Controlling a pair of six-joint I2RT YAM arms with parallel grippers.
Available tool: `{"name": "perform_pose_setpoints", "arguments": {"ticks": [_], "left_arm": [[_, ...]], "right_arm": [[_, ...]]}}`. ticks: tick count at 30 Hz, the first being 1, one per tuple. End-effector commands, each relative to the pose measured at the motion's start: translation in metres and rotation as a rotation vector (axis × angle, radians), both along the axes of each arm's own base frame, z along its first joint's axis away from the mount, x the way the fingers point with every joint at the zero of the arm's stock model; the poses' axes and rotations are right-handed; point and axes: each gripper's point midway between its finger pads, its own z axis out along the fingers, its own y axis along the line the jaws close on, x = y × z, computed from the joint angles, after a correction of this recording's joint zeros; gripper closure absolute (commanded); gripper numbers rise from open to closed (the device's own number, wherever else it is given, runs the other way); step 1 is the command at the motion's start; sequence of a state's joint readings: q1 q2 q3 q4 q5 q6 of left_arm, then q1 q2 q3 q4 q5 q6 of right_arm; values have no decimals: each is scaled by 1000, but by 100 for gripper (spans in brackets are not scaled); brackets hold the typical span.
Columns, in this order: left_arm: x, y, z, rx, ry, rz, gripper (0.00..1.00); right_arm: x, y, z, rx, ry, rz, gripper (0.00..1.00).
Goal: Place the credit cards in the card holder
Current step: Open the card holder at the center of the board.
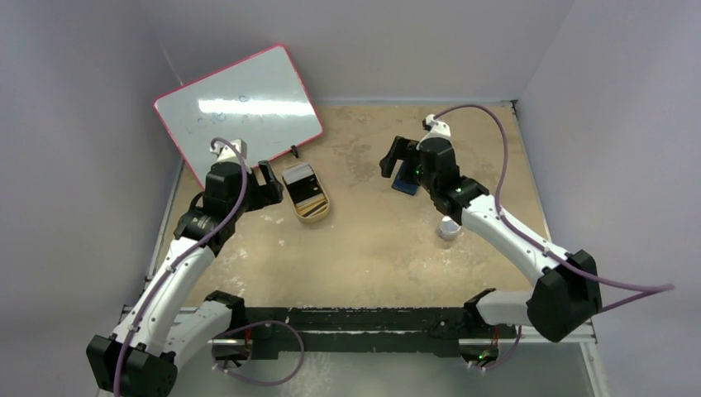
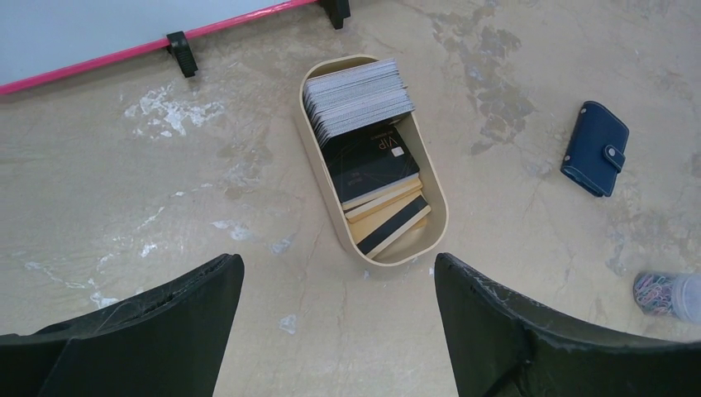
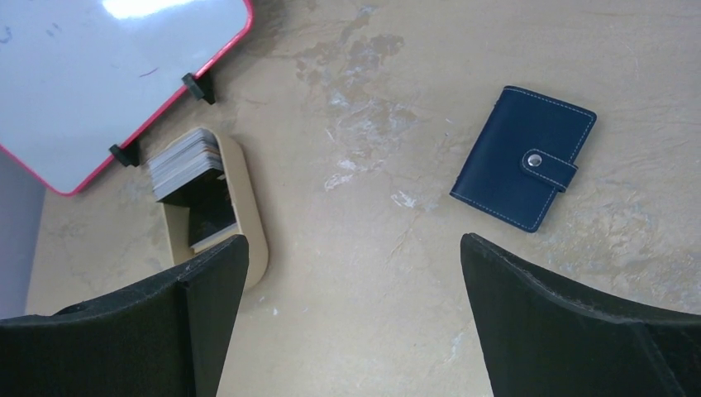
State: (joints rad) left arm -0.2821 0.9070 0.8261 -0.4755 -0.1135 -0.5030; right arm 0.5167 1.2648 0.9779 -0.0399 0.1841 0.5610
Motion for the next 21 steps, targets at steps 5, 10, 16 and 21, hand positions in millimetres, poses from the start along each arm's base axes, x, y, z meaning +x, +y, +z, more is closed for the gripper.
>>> {"name": "perform_pose_setpoints", "arguments": {"ticks": [5,10,16,21], "left_arm": [[2,7,17,11,-73,19,15],[1,9,21,10,-88,28,15],[0,10,24,12,-98,33,15],[1,8,23,9,-93,24,15]], "right_arm": [[40,-11,-12,-116,17,-132,4],[60,-17,-44,-192,82,-187,32],[84,-54,-86,-245,184,-296,52],[99,-69,-110,-269,244,-311,55]]}}
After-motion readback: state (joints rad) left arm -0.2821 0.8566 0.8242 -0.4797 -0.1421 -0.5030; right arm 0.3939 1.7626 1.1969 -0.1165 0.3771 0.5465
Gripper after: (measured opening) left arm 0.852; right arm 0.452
